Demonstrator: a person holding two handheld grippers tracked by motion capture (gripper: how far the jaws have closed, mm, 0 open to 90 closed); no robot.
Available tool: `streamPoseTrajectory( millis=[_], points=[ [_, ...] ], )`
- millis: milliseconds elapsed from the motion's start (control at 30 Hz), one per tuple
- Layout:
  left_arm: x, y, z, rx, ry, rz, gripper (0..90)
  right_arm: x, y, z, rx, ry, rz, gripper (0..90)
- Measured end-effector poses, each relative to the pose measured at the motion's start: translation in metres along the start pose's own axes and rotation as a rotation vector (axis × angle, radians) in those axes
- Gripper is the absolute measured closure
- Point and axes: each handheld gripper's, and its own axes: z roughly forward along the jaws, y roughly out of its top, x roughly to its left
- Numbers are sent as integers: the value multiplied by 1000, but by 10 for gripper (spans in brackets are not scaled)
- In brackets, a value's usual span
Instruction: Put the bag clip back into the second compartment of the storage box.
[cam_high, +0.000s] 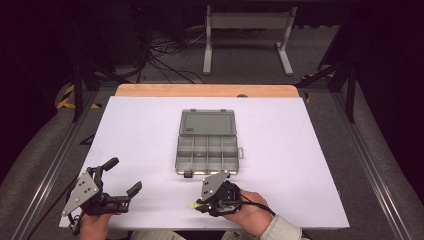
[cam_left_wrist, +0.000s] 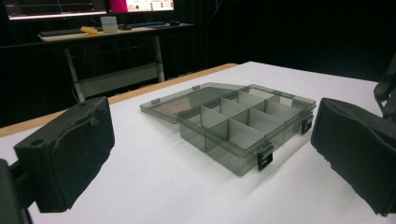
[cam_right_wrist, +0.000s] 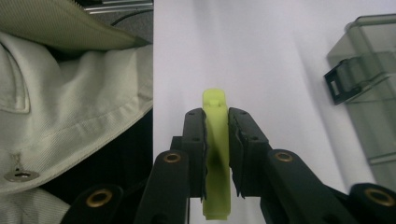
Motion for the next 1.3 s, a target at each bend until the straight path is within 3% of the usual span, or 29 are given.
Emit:
streamPoseTrajectory(
  millis=[467, 800, 1300],
  points=[
    [0, 0, 0, 1, 1, 1, 1, -25, 20, -26, -87, -38, 50, 775],
    [0, 0, 0, 0, 0, 0, 1, -53, 38, -42, -121, -103, 85, 775],
    [1, 0, 0, 2, 0, 0, 1, -96, 52, -48, -145, -195, 153, 775]
  ],
)
